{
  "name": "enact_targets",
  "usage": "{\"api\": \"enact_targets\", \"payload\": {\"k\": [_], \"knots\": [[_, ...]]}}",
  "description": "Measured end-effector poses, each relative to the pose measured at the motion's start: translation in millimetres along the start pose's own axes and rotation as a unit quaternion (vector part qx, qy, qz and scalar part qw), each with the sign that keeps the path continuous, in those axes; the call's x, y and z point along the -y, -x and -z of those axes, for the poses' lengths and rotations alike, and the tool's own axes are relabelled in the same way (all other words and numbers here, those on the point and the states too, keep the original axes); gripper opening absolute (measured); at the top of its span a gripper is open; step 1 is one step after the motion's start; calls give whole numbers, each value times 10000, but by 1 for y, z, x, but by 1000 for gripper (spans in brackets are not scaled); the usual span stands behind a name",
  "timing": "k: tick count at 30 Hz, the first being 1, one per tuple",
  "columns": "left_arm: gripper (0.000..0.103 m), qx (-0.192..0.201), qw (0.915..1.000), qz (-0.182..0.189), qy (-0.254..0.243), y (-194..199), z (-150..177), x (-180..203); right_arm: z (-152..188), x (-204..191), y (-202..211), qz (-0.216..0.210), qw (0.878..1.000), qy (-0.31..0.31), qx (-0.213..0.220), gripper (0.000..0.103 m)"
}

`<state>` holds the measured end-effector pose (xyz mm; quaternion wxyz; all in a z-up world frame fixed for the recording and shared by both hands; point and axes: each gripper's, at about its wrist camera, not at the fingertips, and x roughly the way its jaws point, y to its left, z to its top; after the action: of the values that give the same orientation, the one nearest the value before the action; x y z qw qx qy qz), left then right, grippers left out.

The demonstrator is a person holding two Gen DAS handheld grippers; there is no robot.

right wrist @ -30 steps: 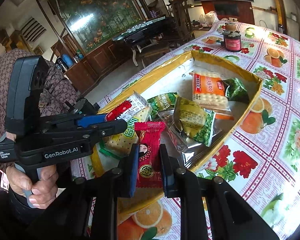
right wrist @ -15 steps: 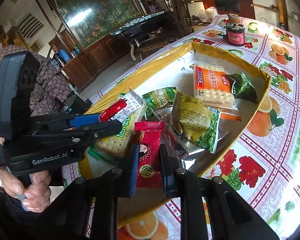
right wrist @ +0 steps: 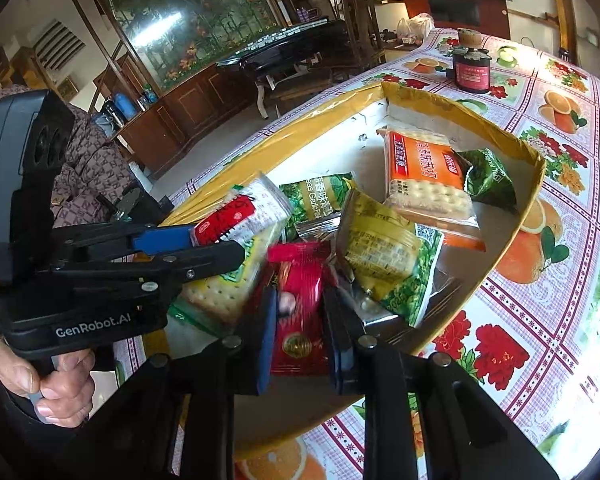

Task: Organize snacks
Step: 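Carry both red candies over the white tray and open both tools, then withdraw both tools from the tray toward the silver foil and green bags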

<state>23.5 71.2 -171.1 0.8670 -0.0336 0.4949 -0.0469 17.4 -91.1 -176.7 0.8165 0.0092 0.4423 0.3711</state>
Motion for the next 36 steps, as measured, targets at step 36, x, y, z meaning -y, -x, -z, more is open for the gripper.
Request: {"api": "enact_targets", "payload": {"k": [36], "knots": [[94, 610, 9959, -597, -295, 45, 13, 44, 38, 45, 75, 191, 9961, -546, 670, 64]]}}
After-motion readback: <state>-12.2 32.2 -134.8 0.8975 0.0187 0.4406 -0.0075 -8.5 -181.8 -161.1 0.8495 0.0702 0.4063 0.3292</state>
